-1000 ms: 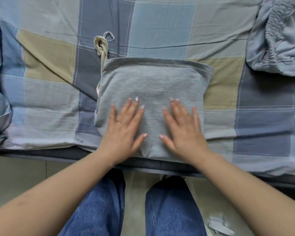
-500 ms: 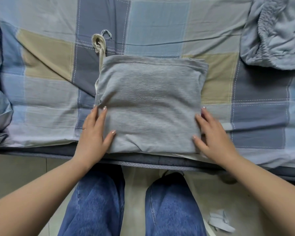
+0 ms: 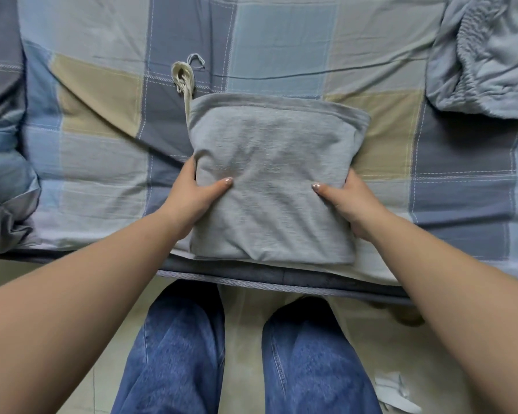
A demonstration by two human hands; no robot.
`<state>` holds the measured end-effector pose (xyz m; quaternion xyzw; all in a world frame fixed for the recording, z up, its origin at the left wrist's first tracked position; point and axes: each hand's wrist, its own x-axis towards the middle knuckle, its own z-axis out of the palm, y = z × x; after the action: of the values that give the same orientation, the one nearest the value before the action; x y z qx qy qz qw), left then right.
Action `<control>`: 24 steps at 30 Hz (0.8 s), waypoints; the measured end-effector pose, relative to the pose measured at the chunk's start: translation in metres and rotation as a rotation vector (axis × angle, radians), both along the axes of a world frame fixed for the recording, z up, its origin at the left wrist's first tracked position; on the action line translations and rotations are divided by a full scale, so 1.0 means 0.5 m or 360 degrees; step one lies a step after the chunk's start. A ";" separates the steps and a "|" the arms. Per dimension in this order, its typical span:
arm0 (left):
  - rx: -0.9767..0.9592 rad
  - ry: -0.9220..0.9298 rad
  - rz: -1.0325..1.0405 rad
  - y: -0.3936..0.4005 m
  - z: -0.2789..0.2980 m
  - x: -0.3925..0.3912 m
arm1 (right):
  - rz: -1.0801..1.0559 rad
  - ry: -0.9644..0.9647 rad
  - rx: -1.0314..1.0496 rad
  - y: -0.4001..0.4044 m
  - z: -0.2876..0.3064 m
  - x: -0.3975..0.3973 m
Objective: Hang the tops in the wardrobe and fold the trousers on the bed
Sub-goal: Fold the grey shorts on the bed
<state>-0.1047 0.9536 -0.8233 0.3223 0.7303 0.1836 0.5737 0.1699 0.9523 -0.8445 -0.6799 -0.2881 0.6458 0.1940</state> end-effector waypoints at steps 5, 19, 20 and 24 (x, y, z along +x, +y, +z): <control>0.0116 -0.0066 -0.0001 0.013 0.083 0.023 | -0.0030 0.0135 -0.0035 0.014 0.087 0.027; 0.0456 -0.0302 -0.0273 0.035 0.546 0.094 | -0.0348 0.0223 0.0292 -0.075 0.634 0.117; 0.0484 -0.0345 -0.0345 0.040 0.575 0.093 | -0.0394 0.0218 0.0319 -0.090 0.678 0.113; 0.0602 -0.0506 -0.0628 0.047 0.686 0.077 | -0.0642 0.0194 0.0432 -0.173 0.832 0.066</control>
<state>-0.0661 0.9770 -0.4801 0.5259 0.5077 0.2494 0.6352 0.2027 0.8657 -0.4284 -0.6511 -0.2184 0.5893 0.4256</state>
